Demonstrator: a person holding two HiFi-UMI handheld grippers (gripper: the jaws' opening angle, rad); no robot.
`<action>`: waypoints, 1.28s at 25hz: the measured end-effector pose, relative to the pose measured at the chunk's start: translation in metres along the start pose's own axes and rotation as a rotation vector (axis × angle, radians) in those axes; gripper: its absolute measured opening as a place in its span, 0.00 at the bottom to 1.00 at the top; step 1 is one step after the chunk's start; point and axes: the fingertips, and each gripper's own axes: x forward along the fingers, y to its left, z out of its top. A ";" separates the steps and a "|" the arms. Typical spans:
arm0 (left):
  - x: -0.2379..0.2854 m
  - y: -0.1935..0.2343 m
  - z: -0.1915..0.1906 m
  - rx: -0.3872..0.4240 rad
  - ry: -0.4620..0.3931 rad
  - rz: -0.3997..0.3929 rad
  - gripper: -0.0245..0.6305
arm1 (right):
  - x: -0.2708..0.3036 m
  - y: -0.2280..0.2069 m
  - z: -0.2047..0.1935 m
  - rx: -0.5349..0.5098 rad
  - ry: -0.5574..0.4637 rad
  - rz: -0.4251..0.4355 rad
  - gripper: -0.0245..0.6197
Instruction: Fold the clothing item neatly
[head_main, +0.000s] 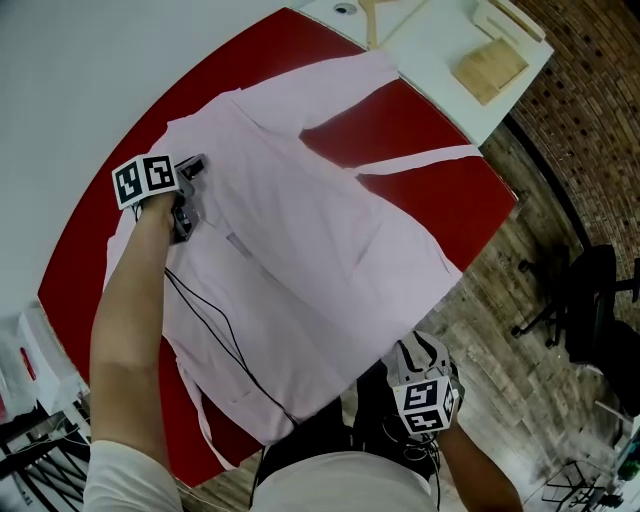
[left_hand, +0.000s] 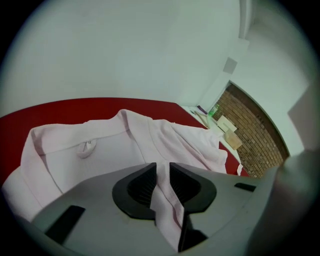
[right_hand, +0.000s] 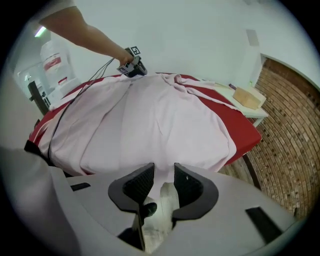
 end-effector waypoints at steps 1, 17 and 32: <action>0.004 0.002 -0.001 -0.009 0.014 0.011 0.16 | 0.000 0.001 0.005 -0.023 0.014 0.005 0.23; 0.000 0.029 0.012 -0.014 -0.026 0.093 0.07 | 0.012 -0.006 0.048 -0.079 -0.044 0.021 0.17; 0.012 0.037 0.053 -0.006 -0.119 0.030 0.17 | 0.015 -0.011 0.038 -0.044 0.016 0.030 0.10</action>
